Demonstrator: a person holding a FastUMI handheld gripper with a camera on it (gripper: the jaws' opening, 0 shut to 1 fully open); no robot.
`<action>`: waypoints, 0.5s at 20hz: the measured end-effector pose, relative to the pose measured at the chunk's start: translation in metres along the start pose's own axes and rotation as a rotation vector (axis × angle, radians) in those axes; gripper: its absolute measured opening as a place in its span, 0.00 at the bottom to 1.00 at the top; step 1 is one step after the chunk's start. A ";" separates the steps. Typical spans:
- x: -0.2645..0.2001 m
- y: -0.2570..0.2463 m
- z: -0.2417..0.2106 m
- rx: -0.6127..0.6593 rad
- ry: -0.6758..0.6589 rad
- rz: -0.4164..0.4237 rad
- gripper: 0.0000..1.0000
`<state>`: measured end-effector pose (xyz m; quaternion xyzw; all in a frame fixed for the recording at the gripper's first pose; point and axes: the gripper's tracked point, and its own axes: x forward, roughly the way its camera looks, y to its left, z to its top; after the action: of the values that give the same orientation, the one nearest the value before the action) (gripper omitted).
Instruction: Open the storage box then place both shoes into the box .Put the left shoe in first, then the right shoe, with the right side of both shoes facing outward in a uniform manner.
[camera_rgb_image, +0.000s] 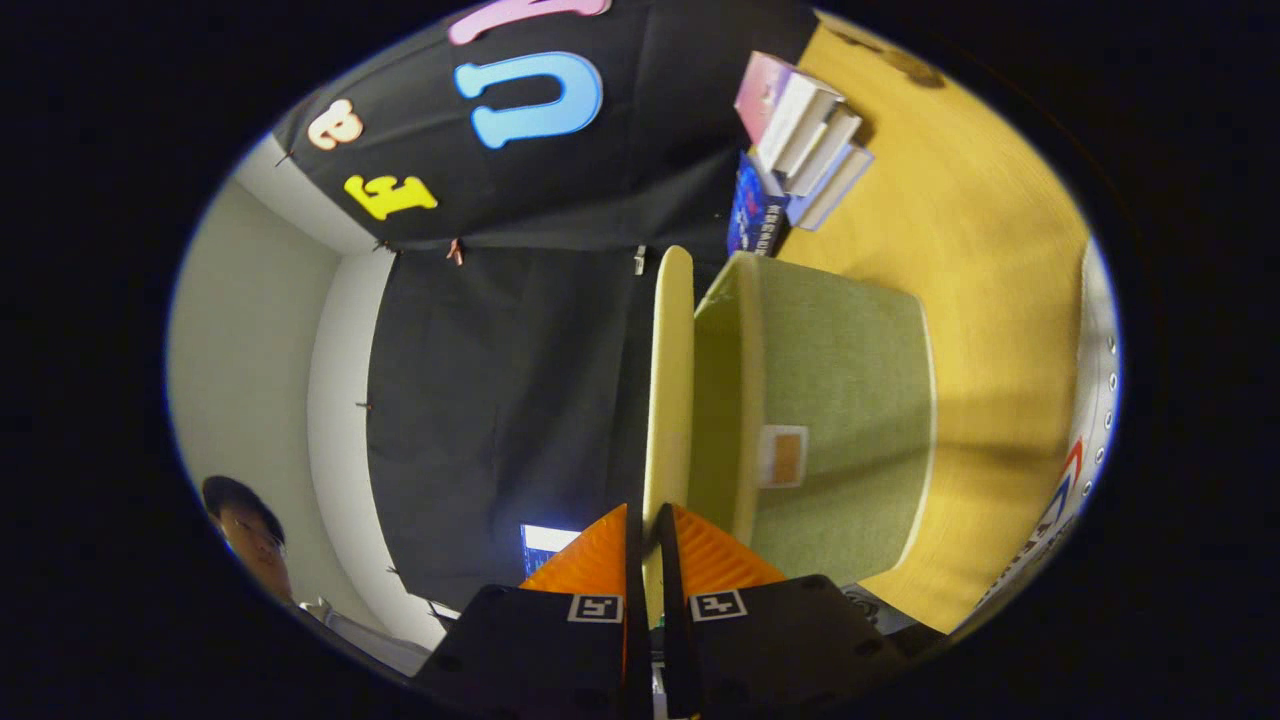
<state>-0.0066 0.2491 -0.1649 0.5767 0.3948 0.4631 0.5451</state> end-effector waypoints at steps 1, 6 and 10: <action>0.009 0.015 0.001 -0.040 0.004 0.009 0.10; 0.071 0.086 -0.002 -0.178 0.045 0.054 0.10; 0.128 0.109 -0.013 -0.225 0.076 0.046 0.10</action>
<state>0.0089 0.3650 -0.0434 0.5028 0.3475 0.5382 0.5803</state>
